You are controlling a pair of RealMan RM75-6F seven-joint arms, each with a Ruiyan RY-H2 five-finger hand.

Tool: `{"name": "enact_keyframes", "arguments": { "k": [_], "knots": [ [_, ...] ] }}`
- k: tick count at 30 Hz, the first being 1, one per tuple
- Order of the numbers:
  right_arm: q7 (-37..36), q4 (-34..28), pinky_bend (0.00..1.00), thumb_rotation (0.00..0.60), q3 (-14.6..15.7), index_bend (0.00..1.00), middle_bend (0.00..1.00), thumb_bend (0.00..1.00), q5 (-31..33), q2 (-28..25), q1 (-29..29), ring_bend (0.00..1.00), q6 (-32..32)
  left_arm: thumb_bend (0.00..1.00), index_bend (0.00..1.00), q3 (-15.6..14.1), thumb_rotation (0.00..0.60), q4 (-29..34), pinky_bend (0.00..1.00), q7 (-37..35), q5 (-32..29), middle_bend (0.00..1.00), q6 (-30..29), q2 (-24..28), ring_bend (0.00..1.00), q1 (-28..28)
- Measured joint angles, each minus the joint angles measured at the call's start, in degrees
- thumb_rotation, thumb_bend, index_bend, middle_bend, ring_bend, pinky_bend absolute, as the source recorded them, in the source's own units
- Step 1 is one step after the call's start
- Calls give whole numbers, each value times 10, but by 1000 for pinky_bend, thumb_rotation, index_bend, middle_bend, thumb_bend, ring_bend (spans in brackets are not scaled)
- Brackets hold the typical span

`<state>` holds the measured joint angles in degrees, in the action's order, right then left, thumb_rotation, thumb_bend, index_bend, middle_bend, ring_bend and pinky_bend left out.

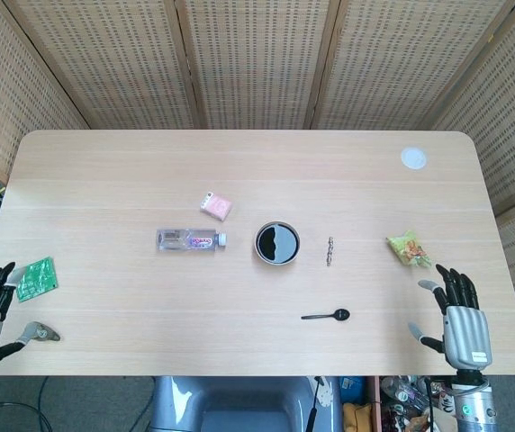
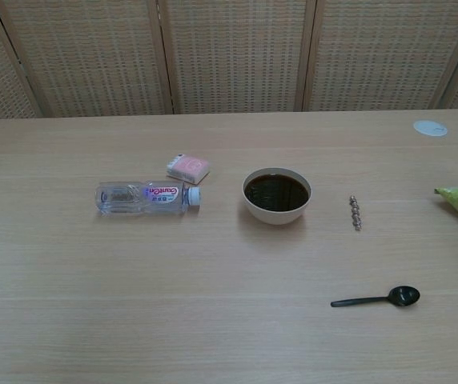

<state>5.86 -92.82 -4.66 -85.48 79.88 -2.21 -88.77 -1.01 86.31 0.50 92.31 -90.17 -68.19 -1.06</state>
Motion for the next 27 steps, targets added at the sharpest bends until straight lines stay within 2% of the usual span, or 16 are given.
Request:
{"name": "enact_keyframes", "arguments": {
  "k": [4, 10, 15, 18, 21, 24, 27],
  "knots": [
    [-5, 1, 111, 600, 0, 315, 190, 314, -7, -3, -1, 26, -1, 307, 0, 0, 600, 1, 0, 4, 0, 0, 1, 3, 0, -1],
    [-5, -1, 360, 600, -1, 315, 253, 314, -20, -11, -12, 172, 8, 308, 0, 3, 600, 1, 0, 9, -1, 0, 5, 6, 0, -5],
    [6, -23, 632, 600, 1, 315, 407, 314, -22, -35, -35, 380, 55, 307, 0, 7, 600, 5, 0, 18, 1, 0, 10, 11, 0, -13],
    [18, -38, 753, 600, 0, 315, 509, 314, -23, -49, -57, 510, 92, 308, 0, 9, 600, 7, 0, 22, 4, 0, 13, 13, 0, -17],
    [31, -51, 857, 600, -3, 337, 637, 314, -22, -55, -83, 656, 130, 307, 0, 11, 600, 10, 0, 26, 3, 0, 18, 14, 0, -22],
    [49, -58, 949, 600, -10, 409, 736, 314, -19, -54, -110, 764, 160, 308, 0, 13, 600, 11, 0, 30, 1, 0, 24, 15, 0, -26],
    [63, -59, 998, 600, -18, 466, 804, 314, -12, -39, -129, 837, 177, 307, 0, 17, 600, 10, 0, 33, -3, 0, 28, 16, 0, -31]
  ]
}}
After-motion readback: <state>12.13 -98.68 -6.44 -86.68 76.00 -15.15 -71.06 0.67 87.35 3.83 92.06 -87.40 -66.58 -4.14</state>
